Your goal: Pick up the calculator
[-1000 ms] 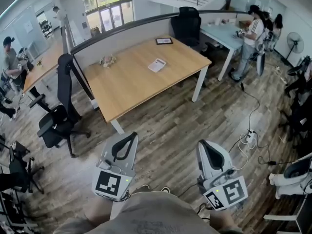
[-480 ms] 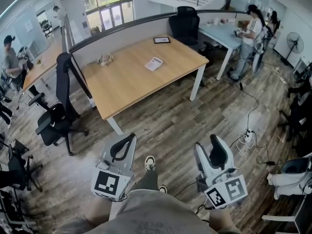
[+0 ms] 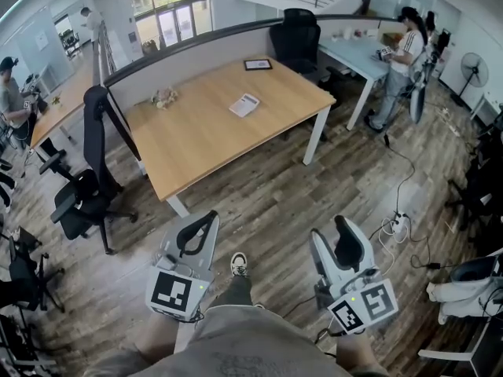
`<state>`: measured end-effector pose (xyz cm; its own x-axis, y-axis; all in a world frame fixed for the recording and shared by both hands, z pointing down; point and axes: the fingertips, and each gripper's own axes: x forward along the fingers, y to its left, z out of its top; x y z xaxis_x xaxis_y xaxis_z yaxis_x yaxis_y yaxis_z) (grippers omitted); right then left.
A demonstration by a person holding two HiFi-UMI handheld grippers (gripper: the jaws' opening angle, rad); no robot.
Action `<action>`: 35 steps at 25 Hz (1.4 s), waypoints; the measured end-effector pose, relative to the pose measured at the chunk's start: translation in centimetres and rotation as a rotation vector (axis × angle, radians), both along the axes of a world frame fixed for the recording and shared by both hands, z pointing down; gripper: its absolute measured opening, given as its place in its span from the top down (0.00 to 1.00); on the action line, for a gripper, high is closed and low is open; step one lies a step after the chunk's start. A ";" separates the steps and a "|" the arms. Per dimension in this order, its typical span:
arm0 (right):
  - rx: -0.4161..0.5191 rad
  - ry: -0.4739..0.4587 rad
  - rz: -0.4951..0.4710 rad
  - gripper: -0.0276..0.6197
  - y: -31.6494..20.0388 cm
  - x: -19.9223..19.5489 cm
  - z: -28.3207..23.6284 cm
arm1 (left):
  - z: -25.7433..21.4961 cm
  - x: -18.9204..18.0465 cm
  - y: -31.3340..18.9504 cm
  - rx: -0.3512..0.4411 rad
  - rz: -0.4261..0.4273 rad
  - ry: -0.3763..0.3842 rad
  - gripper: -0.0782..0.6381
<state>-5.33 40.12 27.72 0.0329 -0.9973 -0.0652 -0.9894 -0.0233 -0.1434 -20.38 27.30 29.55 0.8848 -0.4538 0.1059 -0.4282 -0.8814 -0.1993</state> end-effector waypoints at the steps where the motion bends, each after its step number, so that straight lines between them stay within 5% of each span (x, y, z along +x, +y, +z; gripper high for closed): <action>1: -0.003 -0.001 -0.003 0.63 -0.7 0.4 0.1 | 0.0 0.3 -0.7 -0.002 -0.004 0.000 0.89; 25: -0.099 0.000 -0.049 0.63 -29.8 8.5 0.2 | -0.1 8.8 -28.9 -0.043 -0.004 -0.015 0.89; 35: -0.130 -0.015 -0.068 0.63 -37.8 9.9 1.3 | 1.1 11.0 -36.3 -0.081 0.005 0.000 0.89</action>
<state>4.61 2.28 29.06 -0.0354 -0.9973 0.0645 -0.9871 0.0248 -0.1583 -9.38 -9.01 30.63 0.8869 -0.4396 0.1419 -0.4241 -0.8966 -0.1273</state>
